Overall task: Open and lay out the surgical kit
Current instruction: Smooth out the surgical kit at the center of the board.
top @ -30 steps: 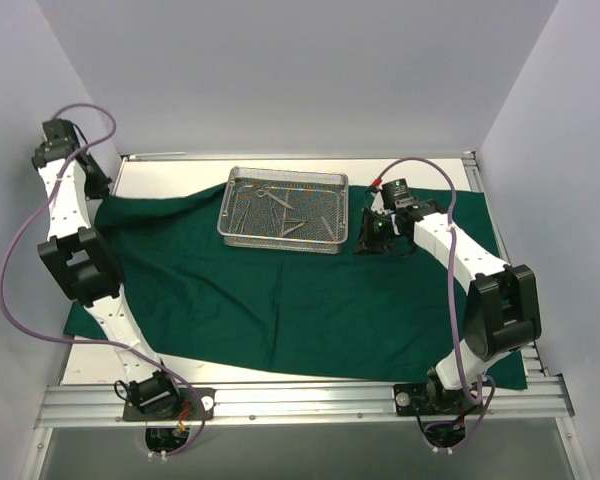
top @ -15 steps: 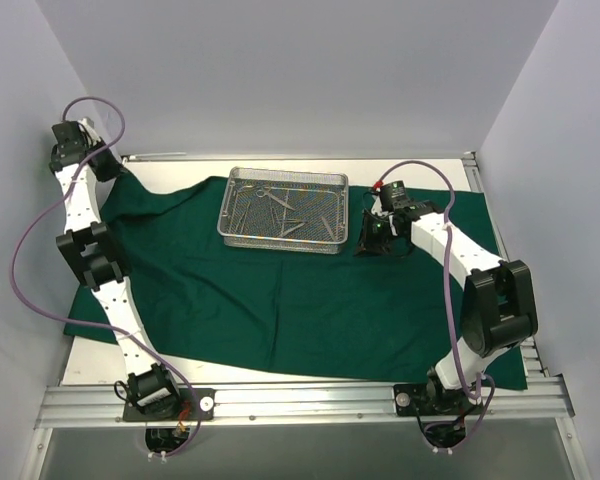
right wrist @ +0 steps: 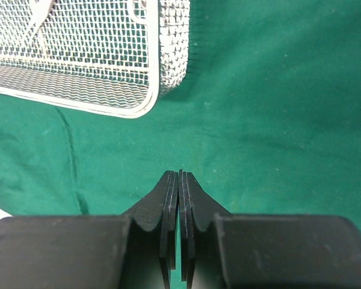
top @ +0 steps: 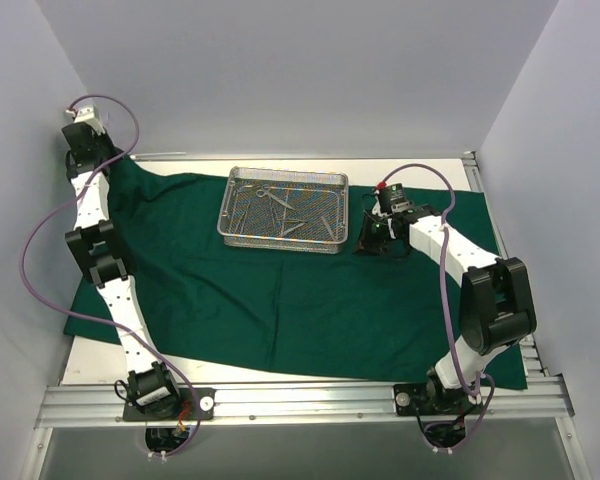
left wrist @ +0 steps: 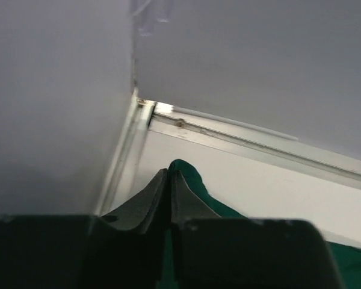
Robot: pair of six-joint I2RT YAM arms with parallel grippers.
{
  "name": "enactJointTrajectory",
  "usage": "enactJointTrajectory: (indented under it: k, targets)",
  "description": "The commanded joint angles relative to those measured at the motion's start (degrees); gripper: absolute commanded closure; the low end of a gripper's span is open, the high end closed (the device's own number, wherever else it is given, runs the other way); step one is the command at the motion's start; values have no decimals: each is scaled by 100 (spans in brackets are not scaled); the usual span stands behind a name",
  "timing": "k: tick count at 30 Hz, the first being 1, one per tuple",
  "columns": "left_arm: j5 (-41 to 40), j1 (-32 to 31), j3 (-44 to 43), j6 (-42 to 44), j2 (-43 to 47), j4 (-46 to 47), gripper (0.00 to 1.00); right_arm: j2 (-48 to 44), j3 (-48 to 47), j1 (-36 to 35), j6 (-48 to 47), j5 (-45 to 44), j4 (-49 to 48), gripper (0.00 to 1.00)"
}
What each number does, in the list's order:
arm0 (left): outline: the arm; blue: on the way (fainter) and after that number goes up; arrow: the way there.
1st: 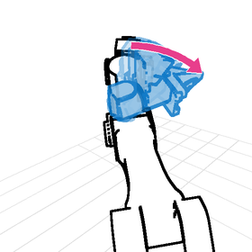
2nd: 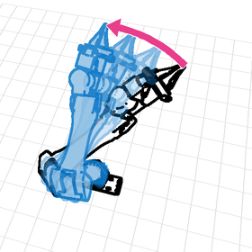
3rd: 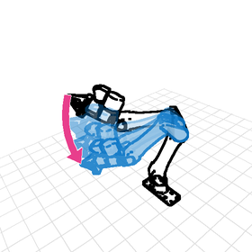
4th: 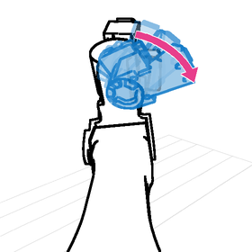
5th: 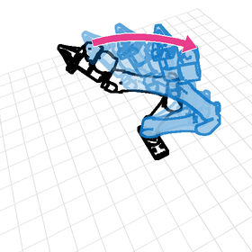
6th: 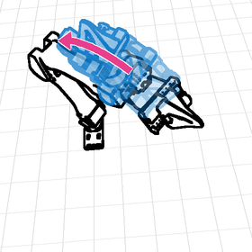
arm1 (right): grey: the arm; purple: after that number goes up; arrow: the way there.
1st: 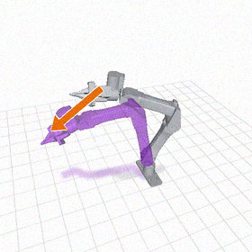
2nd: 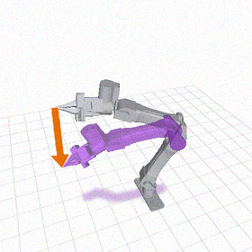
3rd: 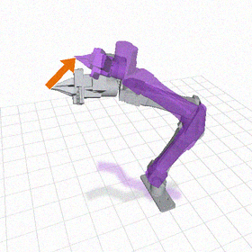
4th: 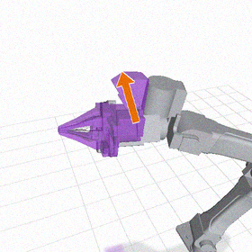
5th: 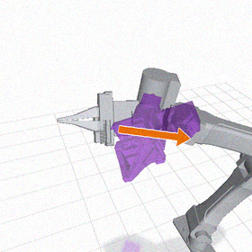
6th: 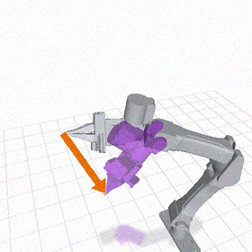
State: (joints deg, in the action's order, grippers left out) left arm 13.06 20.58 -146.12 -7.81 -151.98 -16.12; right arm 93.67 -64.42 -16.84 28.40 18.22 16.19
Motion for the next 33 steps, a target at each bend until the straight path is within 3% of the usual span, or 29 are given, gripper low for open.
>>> enactJointTrajectory:
  k: [1, 2, 3, 4, 6, 7, 13, 17, 18, 19, 20, 22, 23, 25, 26, 29, 33]
  targets:
    - [-1224, -80, 198, 499, 143, 882, 87, 64, 97, 41, 130, -178, -54, 100]
    - [-1923, -89, 181, 561, 143, 856, 80, 55, 105, 41, 122, -222, -37, 100]
    - [-2200, -106, 163, 570, 108, 839, 44, 46, 97, 58, 139, -231, -36, 100]
    - [-2368, -115, 111, 597, 107, 786, 38, 46, 105, 93, 157, -214, -45, 100]
    - [-2956, -133, -12, 597, 133, 558, 12, 72, 88, 163, 192, -117, -45, 100]
    - [-3245, -194, -4, 597, 186, 479, 4, 107, 36, 172, 175, -125, 50, 100]
    - [-3705, -431, 663, 773, 1248, 31, 6, 406, -342, 286, -44, -300, 778, 98]
    - [-3451, -659, 910, 46, 1969, -1581, 5, 810, -492, 313, -439, -565, 1062, 99]
    - [-3329, -695, 1006, -61, 2214, -1900, 13, 968, -501, 313, -510, -600, 1045, 99]
    - [-3162, -713, 1312, -158, 2347, -2173, 27, 1039, -501, 313, -590, -609, 992, 100]
    - [-2986, -748, 1584, -403, 2688, -2559, 62, 1100, -518, 313, -677, -583, 940, 100]
    - [-2652, -810, 2252, -432, 3068, -2729, 82, 1197, -475, 313, -713, -486, 625, 100]
    - [-2494, -845, 2890, -466, 3470, -2878, 86, 1241, -475, 313, -748, -425, 536, 100]
    - [-2388, -924, 3648, -458, 3972, -2853, 88, 1390, -449, 313, -766, -416, 316, 100]
    - [-2256, -933, 4462, -562, 4279, -2705, 88, 1452, -413, 322, -757, -424, 263, 100]
    - [-2335, -898, 5372, -791, 5342, -2773, 87, 1646, -133, 392, -705, -555, 104, 100]
    - [-2009, -942, 5725, -879, 5723, -3247, 84, 1716, 298, 786, -538, -914, 42, 100]
